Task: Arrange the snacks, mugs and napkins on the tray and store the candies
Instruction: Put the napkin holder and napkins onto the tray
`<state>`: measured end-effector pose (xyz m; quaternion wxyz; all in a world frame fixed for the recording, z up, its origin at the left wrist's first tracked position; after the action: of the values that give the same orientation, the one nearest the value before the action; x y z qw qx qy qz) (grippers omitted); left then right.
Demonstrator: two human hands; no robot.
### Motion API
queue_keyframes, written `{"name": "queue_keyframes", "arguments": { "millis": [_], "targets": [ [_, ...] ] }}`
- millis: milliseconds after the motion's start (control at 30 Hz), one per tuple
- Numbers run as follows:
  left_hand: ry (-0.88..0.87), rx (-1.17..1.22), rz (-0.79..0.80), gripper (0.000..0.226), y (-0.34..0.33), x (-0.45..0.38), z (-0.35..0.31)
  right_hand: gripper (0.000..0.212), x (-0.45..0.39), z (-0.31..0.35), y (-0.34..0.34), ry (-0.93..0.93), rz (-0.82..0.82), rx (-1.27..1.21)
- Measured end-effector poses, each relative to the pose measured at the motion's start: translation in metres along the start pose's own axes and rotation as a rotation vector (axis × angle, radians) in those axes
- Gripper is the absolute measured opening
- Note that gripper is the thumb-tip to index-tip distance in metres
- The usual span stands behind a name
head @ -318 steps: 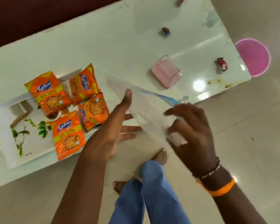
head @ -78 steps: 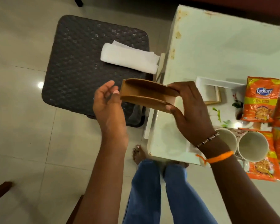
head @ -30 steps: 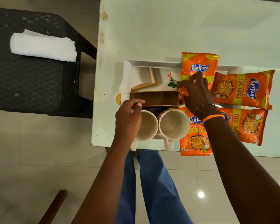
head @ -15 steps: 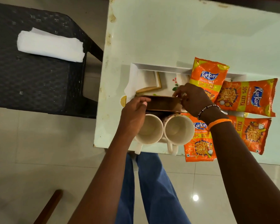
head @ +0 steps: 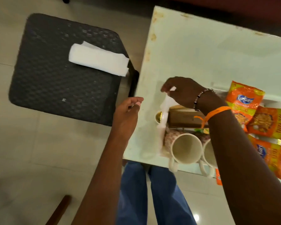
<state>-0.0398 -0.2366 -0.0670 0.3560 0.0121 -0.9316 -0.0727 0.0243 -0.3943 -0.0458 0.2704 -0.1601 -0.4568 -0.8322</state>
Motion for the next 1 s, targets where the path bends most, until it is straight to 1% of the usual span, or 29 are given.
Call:
{"name": "queue_keyframes", "arguments": {
  "millis": [33, 67, 133, 167, 200, 233, 267, 300, 333, 400, 433, 467, 533, 600, 633, 667, 767, 867, 933, 1000],
  "targets": [
    [-0.004, 0.010, -0.023, 0.018, 0.012, -0.004, -0.002, 0.029, -0.016, 0.014, -0.006, 0.012, -0.049, -0.089],
    [-0.006, 0.017, -0.049, 0.018, 0.023, -0.008, -0.003, 0.035, -0.031, 0.027, -0.013, -0.014, -0.084, -0.221],
    [0.009, 0.020, -0.106, 0.019, 0.043, -0.016, -0.003, 0.048, -0.059, 0.048, -0.032, -0.130, -0.124, -0.561],
    [0.017, 0.028, -0.126, 0.019, 0.052, -0.020, -0.003, 0.049, -0.072, 0.057, -0.041, -0.191, -0.155, -0.737],
    [0.022, 0.032, -0.138, 0.019, 0.060, -0.022, -0.002, 0.045, -0.082, 0.065, -0.049, -0.249, -0.186, -0.901],
    [0.025, 0.031, -0.145, 0.019, 0.066, -0.024, -0.001, 0.035, -0.090, 0.072, -0.056, -0.297, -0.214, -1.050],
    [0.027, 0.034, -0.148, 0.019, 0.073, -0.026, 0.000, 0.020, -0.095, 0.076, -0.061, -0.343, -0.241, -1.168],
    [0.028, 0.040, -0.150, 0.020, 0.078, -0.027, 0.000, 0.006, -0.099, 0.079, -0.064, -0.384, -0.261, -1.254],
    [0.030, 0.048, -0.153, 0.020, 0.083, -0.028, 0.000, 0.004, -0.100, 0.081, -0.066, -0.413, -0.278, -1.309],
    [0.045, 0.081, -0.153, 0.020, 0.089, -0.029, 0.002, 0.002, -0.097, 0.081, -0.065, -0.416, -0.319, -1.383],
    [0.064, 0.124, -0.142, 0.019, 0.090, -0.029, 0.004, 0.003, -0.092, 0.079, -0.062, -0.391, -0.333, -1.419],
    [0.097, 0.193, -0.125, 0.019, 0.089, -0.028, 0.006, 0.009, -0.085, 0.075, -0.058, -0.359, -0.344, -1.452],
    [0.185, 0.410, -0.075, 0.021, 0.084, -0.027, 0.010, 0.018, -0.063, 0.065, -0.050, -0.305, -0.359, -1.489],
    [0.231, 0.633, -0.011, 0.029, 0.077, -0.025, 0.010, 0.021, -0.034, 0.049, -0.042, -0.275, -0.364, -1.465],
    [0.232, 0.685, 0.024, 0.035, 0.073, -0.024, 0.010, 0.022, -0.020, 0.040, -0.038, -0.271, -0.357, -1.440],
    [0.224, 0.680, 0.064, 0.038, 0.067, -0.023, 0.009, 0.023, -0.005, 0.030, -0.034, -0.273, -0.351, -1.404],
    [0.205, 0.452, 0.202, 0.041, 0.042, -0.018, 0.006, 0.022, 0.034, -0.009, -0.027, -0.314, -0.362, -1.247],
    [0.174, 0.195, 0.318, 0.043, 0.011, -0.009, 0.003, 0.027, 0.067, -0.045, -0.021, -0.373, -0.397, -1.101],
    [0.136, 0.051, 0.343, 0.039, -0.013, -0.001, 0.003, 0.033, 0.087, -0.065, -0.015, -0.356, -0.441, -1.076],
    [0.078, -0.059, 0.318, 0.033, -0.034, 0.005, 0.003, 0.037, 0.104, -0.084, -0.008, -0.332, -0.503, -0.947]
  ]
}}
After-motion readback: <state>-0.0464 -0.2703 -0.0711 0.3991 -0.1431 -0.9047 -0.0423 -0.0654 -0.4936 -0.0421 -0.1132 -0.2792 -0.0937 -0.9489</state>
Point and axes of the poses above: each hand's wrist, its own x-axis away from the middle knuckle, its own y-axis out of the back of the hand, z = x × y, the point moved 5 cm from there along -x, towards the middle knuckle, and after that the axes turned 5 degrees about y, right-handed, at the moved point
